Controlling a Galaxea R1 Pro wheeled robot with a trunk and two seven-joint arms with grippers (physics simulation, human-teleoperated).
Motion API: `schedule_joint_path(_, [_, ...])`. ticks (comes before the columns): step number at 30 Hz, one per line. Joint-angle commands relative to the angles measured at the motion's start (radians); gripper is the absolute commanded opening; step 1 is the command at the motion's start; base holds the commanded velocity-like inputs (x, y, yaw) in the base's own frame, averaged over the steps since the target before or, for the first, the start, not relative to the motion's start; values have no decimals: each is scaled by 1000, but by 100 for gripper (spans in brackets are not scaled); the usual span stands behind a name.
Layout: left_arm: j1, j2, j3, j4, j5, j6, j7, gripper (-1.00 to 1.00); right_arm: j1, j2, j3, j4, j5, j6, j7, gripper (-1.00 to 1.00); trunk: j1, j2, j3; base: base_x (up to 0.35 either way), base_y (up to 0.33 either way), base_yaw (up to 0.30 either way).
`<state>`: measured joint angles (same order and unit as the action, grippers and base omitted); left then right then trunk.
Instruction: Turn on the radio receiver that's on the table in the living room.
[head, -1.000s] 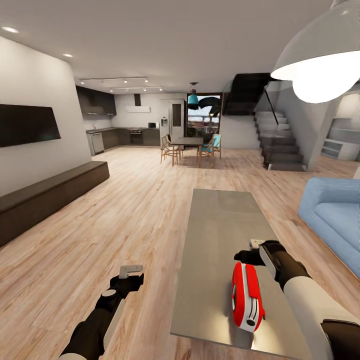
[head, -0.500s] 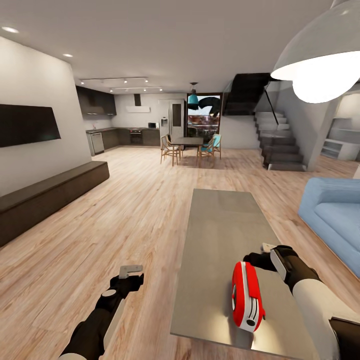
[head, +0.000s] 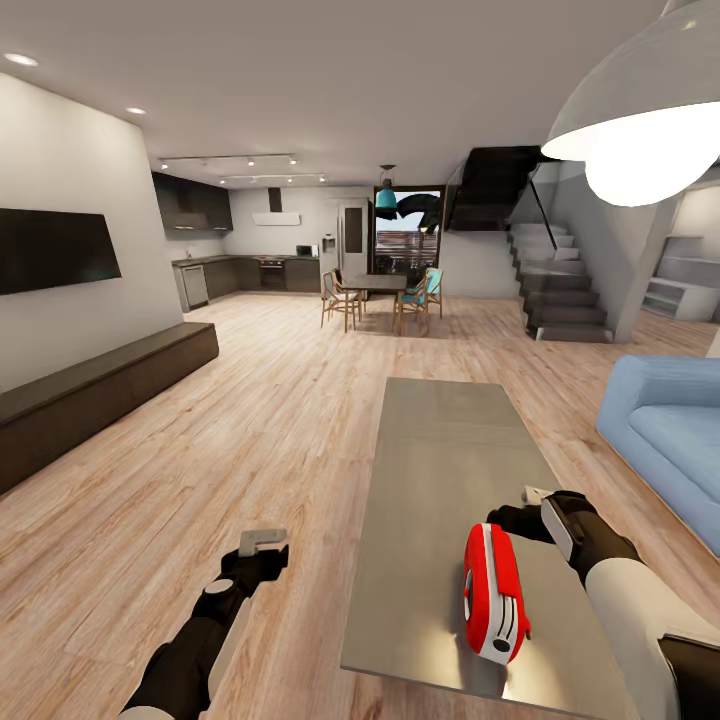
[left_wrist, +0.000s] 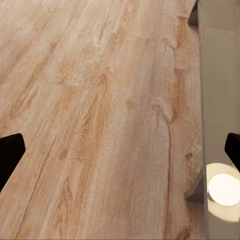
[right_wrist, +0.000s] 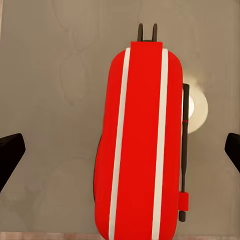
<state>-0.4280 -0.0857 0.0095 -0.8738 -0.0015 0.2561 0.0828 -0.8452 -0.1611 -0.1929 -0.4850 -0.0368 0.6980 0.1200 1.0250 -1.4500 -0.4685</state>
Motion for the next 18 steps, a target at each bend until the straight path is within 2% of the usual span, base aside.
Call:
schedule_joint_path(1, [0, 0, 0, 1, 0, -5, 0, 100, 0, 0, 0, 0, 0, 0, -1, 100, 0, 0, 0, 0, 0, 0])
schedule_joint_path(12, [0, -2, -2, 44, -1, -24, 0, 100, 0, 14, 6, 0, 3, -1, -113, 100, 0, 0, 0, 0, 0, 0])
schedule_joint_path(18, [0, -2, -2, 45, -3, -24, 0, 100, 0, 20, 7, 0, 11, -1, -130, 100, 0, 0, 0, 0, 0, 0])
